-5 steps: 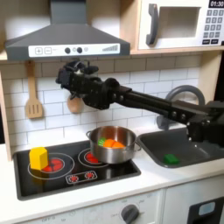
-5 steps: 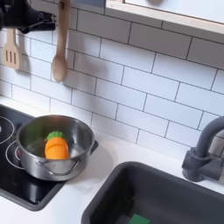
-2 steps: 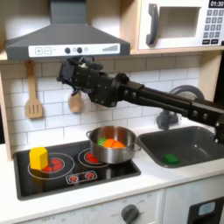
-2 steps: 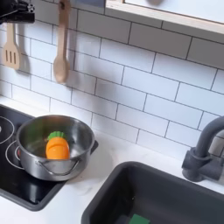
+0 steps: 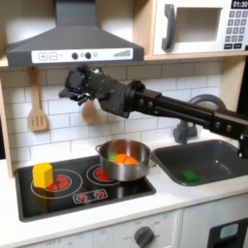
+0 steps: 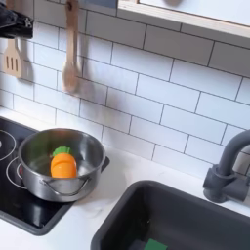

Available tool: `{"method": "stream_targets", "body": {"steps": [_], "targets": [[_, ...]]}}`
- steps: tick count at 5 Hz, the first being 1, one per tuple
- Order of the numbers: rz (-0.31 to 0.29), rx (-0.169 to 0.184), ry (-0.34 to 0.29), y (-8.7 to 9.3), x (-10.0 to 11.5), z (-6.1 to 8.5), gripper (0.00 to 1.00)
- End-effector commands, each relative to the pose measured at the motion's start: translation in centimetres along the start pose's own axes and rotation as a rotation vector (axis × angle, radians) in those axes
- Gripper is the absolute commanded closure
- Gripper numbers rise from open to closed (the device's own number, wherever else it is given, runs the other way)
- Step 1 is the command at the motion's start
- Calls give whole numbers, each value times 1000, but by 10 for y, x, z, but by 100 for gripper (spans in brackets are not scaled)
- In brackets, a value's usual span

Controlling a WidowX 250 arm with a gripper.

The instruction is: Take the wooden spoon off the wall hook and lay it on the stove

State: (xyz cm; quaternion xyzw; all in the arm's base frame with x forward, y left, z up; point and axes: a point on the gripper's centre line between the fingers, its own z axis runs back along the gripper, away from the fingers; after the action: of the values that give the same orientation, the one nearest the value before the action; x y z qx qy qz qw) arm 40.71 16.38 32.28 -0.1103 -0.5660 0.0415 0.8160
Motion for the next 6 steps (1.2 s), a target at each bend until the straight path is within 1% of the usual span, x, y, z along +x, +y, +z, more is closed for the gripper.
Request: {"method": "stream_targets", "body": {"steps": [1, 3, 5, 6], "targets": [[-49, 102, 52, 9, -8, -8, 0], [-61, 90, 51, 3, -7, -9, 0], [-62, 90, 50, 3, -7, -9, 0], [-43, 88, 35, 3, -10, -14, 0]]}}
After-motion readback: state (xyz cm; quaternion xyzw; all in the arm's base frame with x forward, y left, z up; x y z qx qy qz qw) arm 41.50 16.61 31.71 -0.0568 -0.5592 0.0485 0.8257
